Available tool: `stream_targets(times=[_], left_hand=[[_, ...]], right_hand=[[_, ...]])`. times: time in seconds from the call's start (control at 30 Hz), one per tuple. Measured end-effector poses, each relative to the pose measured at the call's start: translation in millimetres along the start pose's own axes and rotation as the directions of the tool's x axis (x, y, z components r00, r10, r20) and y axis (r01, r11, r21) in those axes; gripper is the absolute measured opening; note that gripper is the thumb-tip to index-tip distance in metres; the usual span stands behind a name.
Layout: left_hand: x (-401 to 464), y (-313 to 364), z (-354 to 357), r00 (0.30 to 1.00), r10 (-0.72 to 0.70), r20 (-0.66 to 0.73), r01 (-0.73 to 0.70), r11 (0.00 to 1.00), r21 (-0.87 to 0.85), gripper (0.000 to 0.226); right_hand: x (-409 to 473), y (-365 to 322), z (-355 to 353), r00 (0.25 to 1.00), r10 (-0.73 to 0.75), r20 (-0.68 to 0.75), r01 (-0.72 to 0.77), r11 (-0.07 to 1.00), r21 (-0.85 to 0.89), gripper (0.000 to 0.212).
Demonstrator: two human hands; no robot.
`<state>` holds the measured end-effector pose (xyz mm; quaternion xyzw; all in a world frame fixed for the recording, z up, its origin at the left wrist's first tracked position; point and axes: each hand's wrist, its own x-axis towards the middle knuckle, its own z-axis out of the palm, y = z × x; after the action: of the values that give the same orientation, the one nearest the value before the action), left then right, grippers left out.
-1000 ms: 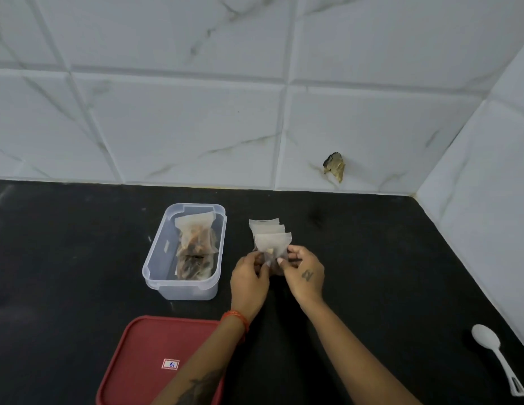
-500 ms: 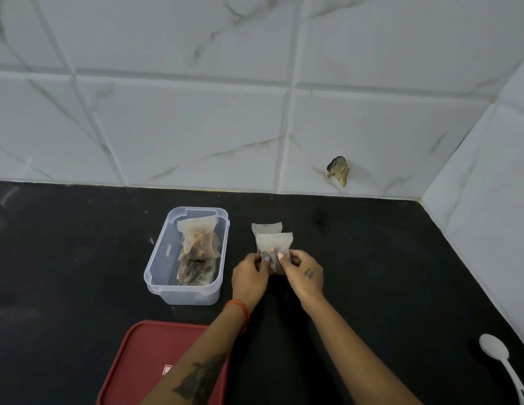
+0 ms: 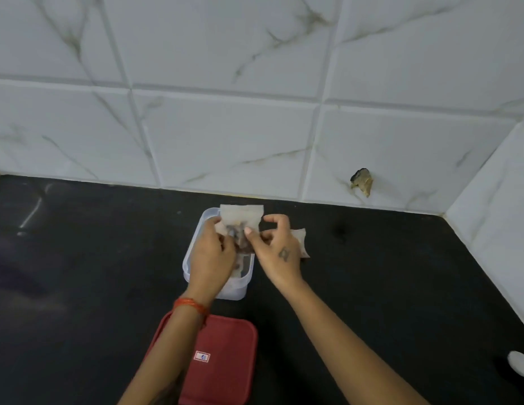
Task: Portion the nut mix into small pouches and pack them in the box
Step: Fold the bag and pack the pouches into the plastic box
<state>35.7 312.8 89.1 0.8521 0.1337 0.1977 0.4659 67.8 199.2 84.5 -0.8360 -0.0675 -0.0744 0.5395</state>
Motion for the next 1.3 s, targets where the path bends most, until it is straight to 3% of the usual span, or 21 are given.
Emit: stream_targets(times=[0.1, 0.17, 0.23, 0.33, 0.4, 0.57, 0.9, 1.0, 1.1, 1.2, 1.3], left_hand=[[8.4, -23.0, -13.6, 0.985, -0.088, 0.148, 0.056, 0.977, 0.207, 0.049], [9.4, -33.3, -13.6, 0.952, -0.125, 0.279, -0.014, 0.893, 0.45, 0.057], [8.4, -35.9, -14.0, 0.933, -0.126, 0.338, -0.102, 0.807, 0.582, 0.053], [11.6, -39.8, -16.5, 0.907, -0.061, 0.418, -0.218, 0.78, 0.587, 0.048], [15.7, -44.4, -14.4, 0.837, -0.059, 0.545, -0.337, 0.728, 0.597, 0.061], [25.1, -49.0, -11.1, 0.74, -0.238, 0.629, -0.377, 0.629, 0.68, 0.063], [36.3, -50.6, -5.8, 0.66, -0.347, 0.666, -0.286, 0.704, 0.65, 0.069], [33.7, -53.9, -5.5, 0.71, -0.291, 0.641, -0.25, 0.747, 0.616, 0.068], [28.7, -61.3, -8.0, 0.842, -0.113, 0.527, -0.205, 0.837, 0.507, 0.048], [18.2, -57.3, -8.4, 0.914, 0.033, 0.405, -0.191, 0.914, 0.358, 0.054], [14.3, -43.3, -0.2, 0.954, 0.15, 0.26, -0.195, 0.968, 0.159, 0.055]], right_hand=[[-0.8, 0.1, 28.1, 0.978, -0.057, 0.2, 0.124, 0.93, -0.345, 0.039], [-3.4, 0.2, 35.6, 0.943, -0.084, 0.321, 0.26, 0.789, -0.557, 0.03], [-3.7, -2.3, 36.2, 0.928, -0.109, 0.357, 0.334, 0.67, -0.663, 0.027], [2.9, -0.4, 33.6, 0.888, -0.168, 0.429, 0.431, 0.632, -0.644, 0.039], [7.9, 3.0, 33.1, 0.81, -0.119, 0.574, 0.498, 0.655, -0.568, 0.059], [17.7, 8.9, 37.3, 0.655, 0.081, 0.751, 0.589, 0.568, -0.575, 0.066], [25.3, 13.0, 48.5, 0.611, 0.201, 0.766, 0.638, 0.449, -0.626, 0.064], [22.4, 11.7, 45.1, 0.625, 0.143, 0.767, 0.624, 0.498, -0.602, 0.065], [19.4, 16.8, 40.6, 0.68, -0.027, 0.732, 0.551, 0.678, -0.487, 0.066], [16.8, 18.8, 32.4, 0.753, -0.135, 0.644, 0.391, 0.879, -0.272, 0.057], [17.7, 8.4, 12.3, 0.852, -0.141, 0.504, 0.213, 0.973, -0.088, 0.048]])
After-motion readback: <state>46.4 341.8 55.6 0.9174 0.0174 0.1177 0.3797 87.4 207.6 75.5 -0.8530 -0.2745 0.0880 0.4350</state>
